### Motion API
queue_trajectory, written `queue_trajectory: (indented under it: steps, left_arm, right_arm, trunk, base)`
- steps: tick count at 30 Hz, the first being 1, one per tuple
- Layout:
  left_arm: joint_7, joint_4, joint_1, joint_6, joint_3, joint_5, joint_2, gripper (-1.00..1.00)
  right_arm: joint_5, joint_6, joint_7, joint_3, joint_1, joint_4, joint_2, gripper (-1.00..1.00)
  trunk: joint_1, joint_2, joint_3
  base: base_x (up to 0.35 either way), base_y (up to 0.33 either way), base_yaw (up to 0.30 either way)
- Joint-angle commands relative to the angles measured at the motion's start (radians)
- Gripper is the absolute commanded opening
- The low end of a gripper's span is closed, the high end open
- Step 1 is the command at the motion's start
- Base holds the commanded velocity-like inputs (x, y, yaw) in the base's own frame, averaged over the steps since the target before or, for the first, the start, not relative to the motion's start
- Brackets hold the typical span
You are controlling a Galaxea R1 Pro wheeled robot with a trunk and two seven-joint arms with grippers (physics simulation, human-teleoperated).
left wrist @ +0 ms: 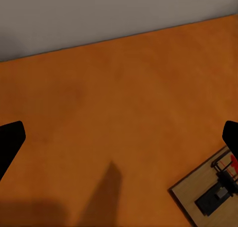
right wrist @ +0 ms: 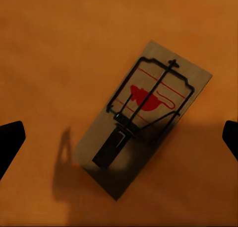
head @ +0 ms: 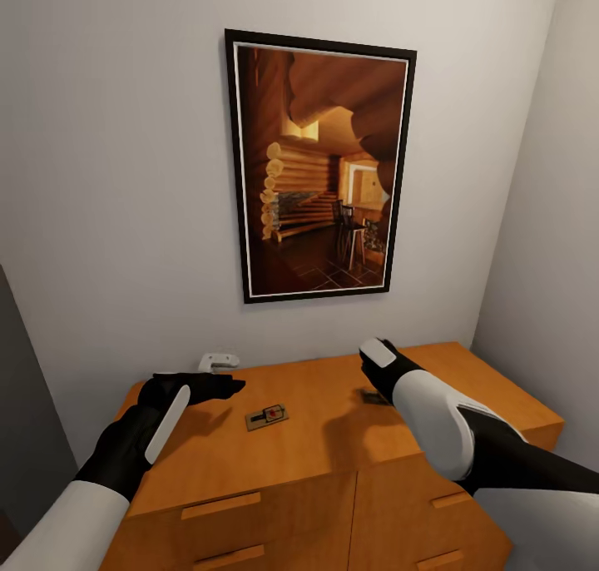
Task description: Take the four mousetraps from the cabinet in the bathroom and place them on the bathroom floor. Make sure all four end up on the same floor surface, and ensure that at least two of them are either under or directly next to the same bathroom sink.
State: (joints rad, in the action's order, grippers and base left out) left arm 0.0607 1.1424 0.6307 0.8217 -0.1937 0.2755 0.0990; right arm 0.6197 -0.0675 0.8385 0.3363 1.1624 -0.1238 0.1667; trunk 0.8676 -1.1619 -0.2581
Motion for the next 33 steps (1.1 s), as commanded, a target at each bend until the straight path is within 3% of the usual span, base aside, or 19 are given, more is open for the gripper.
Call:
queue_trajectory:
  steps: [1, 9, 22, 33]
  left_arm:
    - [0.004, 0.001, 0.001, 0.004, -0.001, -0.004, 0.001, 1.00]
    - [0.004, 0.000, 0.001, 0.004, -0.001, -0.004, 0.001, 1.00]
    - [0.004, 0.000, 0.001, 0.003, -0.001, -0.004, 0.001, 1.00]
    - [0.003, 0.000, 0.000, 0.004, -0.001, -0.004, 0.001, 1.00]
  right_arm:
    - [0.000, -0.008, 0.004, -0.001, 0.000, -0.002, 0.002, 1.00]
    - [-0.009, -0.009, 0.002, -0.002, 0.000, -0.002, 0.008, 1.00]
    - [-0.056, -0.012, 0.001, -0.001, 0.000, -0.003, 0.008, 1.00]
    - [-0.060, -0.048, -0.001, -0.003, 0.000, -0.003, 0.008, 1.00]
  trunk:
    - [0.000, -0.001, -0.001]
    - [0.000, -0.001, -0.001]
    - [0.000, -0.001, -0.001]
    - [0.000, -0.001, -0.001]
  base:
    - [0.000, 0.000, 0.000]
    - [0.000, 0.000, 0.000]
    - [0.000, 0.000, 0.000]
    - [0.000, 0.000, 0.000]
